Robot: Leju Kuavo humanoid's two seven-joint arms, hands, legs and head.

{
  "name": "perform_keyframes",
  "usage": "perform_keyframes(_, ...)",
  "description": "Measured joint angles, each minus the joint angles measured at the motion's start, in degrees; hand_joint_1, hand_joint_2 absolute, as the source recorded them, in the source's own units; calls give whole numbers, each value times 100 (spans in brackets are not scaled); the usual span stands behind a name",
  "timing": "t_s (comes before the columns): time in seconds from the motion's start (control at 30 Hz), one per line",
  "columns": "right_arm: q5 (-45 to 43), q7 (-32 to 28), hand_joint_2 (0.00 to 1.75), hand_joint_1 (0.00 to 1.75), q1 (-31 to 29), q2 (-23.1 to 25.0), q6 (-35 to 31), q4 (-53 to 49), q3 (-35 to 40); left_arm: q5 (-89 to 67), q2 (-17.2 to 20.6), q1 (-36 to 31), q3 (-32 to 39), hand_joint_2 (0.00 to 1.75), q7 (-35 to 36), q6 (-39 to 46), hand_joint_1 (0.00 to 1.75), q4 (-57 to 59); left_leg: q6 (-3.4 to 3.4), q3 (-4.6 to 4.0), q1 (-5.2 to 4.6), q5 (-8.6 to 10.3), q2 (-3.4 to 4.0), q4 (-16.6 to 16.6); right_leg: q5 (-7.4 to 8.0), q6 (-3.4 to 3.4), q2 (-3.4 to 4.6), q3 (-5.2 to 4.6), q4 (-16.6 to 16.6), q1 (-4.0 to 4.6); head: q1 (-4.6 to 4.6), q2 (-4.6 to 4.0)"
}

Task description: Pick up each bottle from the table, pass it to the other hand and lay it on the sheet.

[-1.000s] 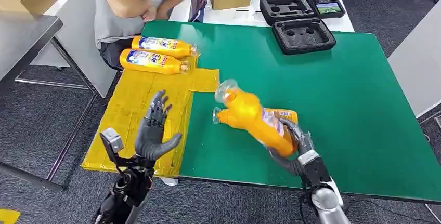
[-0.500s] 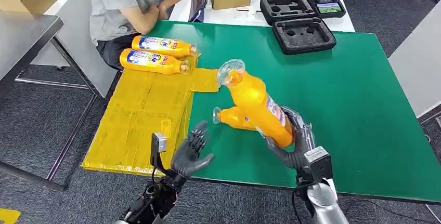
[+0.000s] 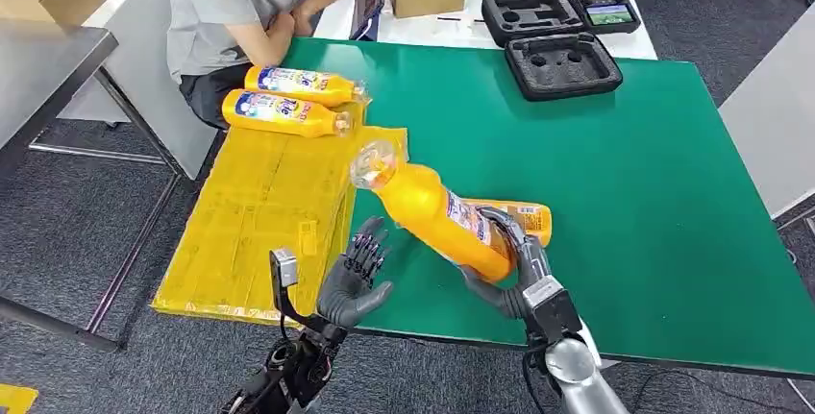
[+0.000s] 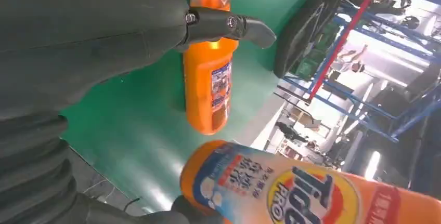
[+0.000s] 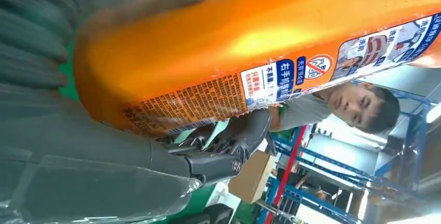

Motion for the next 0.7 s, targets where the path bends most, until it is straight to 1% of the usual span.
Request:
perform_keyframes(0.23,46,0,175,175,-36,28,-118,190,50,24,4,62,35,175,-83,258,0,-426,0,0,0,1,0,0,0,0,0,0,0,0,0,0)
perform_keyframes(0.47,68,0,175,175,1,48,-138,253,41,59,11,163,37,175,85,144,0,-800,0,0,-1,0,0,0,0,0,0,-2,0,-1,0,0)
perform_keyframes(0.7,302,0,175,175,-114,273,-22,509,57,22,7,168,-127,175,76,162,0,-813,0,1,1,1,1,0,0,0,1,-3,0,2,0,0)
